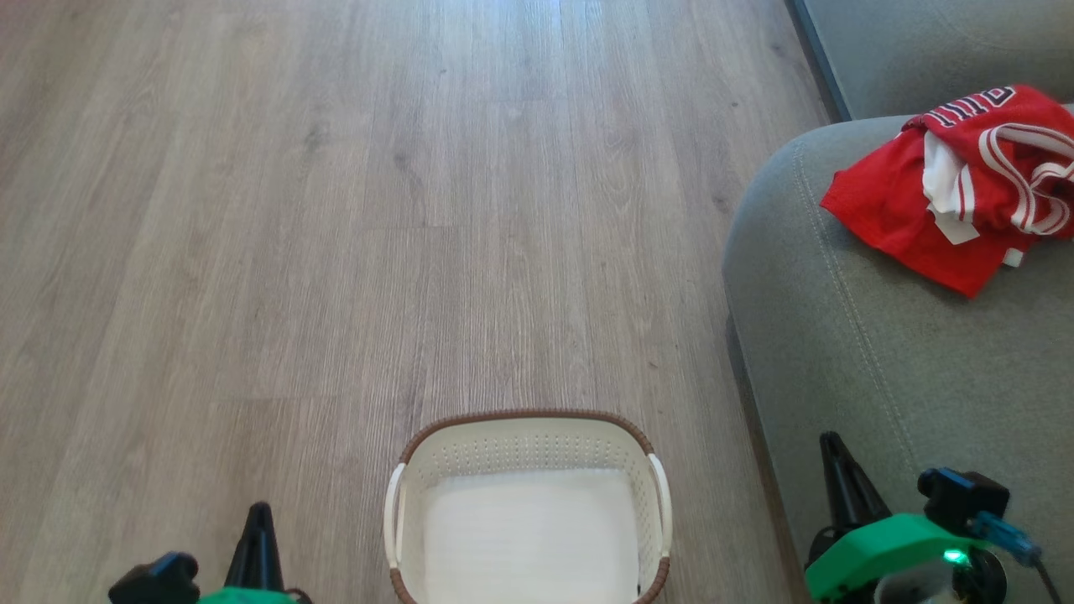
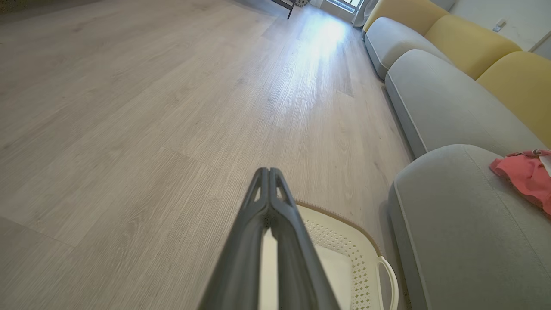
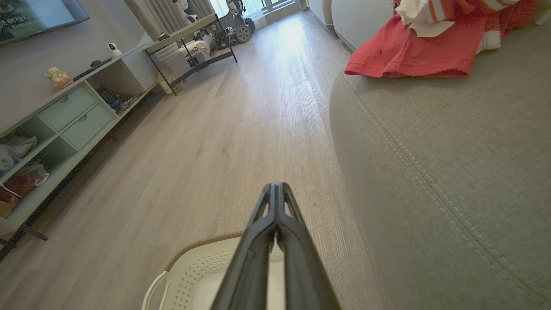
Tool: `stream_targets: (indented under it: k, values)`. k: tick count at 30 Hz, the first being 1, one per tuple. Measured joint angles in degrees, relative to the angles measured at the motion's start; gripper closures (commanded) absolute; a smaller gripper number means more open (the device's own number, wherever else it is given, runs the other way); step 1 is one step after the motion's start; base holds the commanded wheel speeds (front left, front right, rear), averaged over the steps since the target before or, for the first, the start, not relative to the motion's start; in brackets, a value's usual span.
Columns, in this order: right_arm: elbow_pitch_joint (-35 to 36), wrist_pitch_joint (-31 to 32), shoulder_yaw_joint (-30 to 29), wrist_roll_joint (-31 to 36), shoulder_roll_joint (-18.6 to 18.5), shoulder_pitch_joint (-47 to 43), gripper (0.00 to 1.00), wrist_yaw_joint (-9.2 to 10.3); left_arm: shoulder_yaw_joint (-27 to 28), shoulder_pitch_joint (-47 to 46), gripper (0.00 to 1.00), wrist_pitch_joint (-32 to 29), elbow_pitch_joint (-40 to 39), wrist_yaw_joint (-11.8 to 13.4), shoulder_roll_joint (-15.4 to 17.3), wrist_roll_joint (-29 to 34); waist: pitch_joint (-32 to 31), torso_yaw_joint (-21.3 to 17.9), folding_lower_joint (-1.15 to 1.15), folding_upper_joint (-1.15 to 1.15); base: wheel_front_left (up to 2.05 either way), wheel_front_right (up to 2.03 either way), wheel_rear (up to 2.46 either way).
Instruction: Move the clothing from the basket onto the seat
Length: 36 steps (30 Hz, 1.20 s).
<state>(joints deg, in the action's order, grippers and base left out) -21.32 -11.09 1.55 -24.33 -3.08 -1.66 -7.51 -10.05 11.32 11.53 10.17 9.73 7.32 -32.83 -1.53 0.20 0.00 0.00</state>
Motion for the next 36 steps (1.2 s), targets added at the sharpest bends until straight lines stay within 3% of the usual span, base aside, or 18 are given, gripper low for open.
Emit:
stream_targets:
  k: [36]
  values:
    - [1.7,5.6,-3.0,-23.0,0.0,1.3,1.0,0.01,4.3,-4.3,1.0,-5.7,1.8,-5.5,-1.0,-20.5,0.6,-0.1,0.0,0.0,0.0,0.0,0.0]
